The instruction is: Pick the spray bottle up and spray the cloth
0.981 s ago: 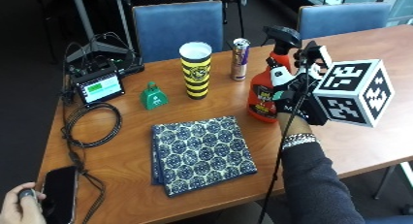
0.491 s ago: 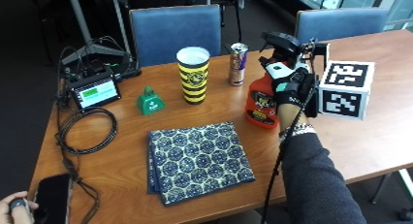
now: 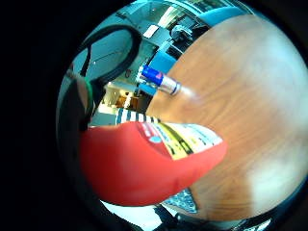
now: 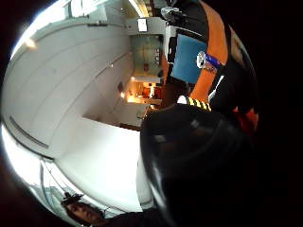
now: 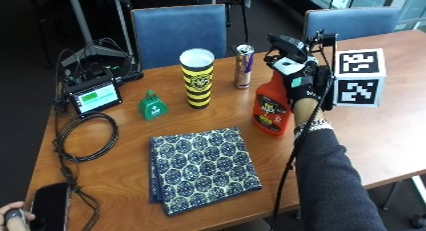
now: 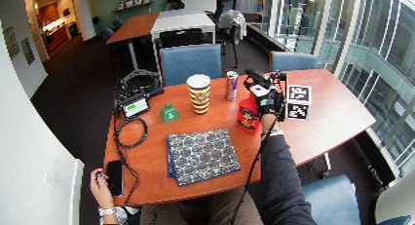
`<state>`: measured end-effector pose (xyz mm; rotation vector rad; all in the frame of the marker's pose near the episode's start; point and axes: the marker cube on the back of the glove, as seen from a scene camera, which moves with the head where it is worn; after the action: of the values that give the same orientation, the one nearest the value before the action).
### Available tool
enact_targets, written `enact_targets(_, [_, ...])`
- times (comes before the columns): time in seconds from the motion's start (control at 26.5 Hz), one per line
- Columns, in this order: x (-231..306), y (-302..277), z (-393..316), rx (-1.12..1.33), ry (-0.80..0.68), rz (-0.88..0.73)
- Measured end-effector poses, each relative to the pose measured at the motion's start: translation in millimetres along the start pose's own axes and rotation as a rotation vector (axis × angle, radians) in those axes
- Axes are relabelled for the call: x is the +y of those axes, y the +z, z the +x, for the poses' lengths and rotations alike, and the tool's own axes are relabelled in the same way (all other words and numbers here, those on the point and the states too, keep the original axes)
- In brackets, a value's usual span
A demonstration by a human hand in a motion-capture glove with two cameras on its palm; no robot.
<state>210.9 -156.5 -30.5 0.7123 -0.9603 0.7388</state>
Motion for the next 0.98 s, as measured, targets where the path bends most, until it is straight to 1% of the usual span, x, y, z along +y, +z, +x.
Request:
enact_targets(0.19, [-1.7, 2.7, -2.5, 0.008, -0.045, -0.060])
enact_targets(0.49, [-9.8, -8.4, -5.8, -0.010, -0.082, -0.087])
enact_targets(0.75, [-14.4, -24.0, -14.0, -0.004, -0.123, -0.059])
enact_targets(0.98, [-18.6, -14.4, -5.9, 0.000, -0.118, -0.071])
